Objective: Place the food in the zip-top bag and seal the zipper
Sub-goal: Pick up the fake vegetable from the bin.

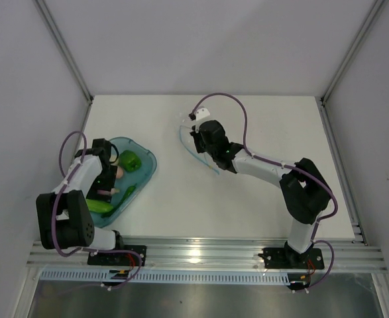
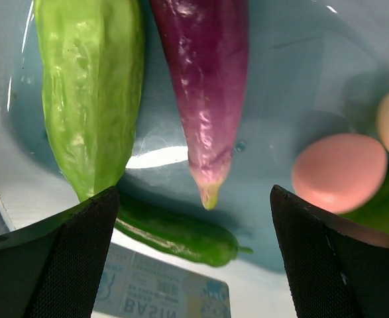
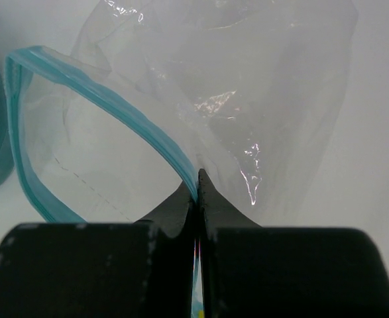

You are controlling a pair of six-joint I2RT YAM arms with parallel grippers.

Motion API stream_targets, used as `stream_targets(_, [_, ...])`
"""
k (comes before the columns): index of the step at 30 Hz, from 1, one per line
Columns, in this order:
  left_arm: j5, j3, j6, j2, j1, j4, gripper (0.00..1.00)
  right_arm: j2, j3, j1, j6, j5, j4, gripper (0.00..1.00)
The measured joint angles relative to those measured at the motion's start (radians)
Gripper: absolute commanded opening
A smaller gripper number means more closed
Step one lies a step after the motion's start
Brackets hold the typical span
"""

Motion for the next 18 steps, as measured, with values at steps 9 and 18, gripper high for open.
stream_targets(9, [0.003,-0.008,-0.019,0.112,0.037,0.033,0.95,-0.024,-0.027,-0.011,0.0,-0.018,0.016,0.0])
stream_targets(18, [0.044,0.003,-0.004,0.177,0.117,0.062,0.9,-0.039,-0.045,-0.028,0.0,-0.027,0.039,0.0])
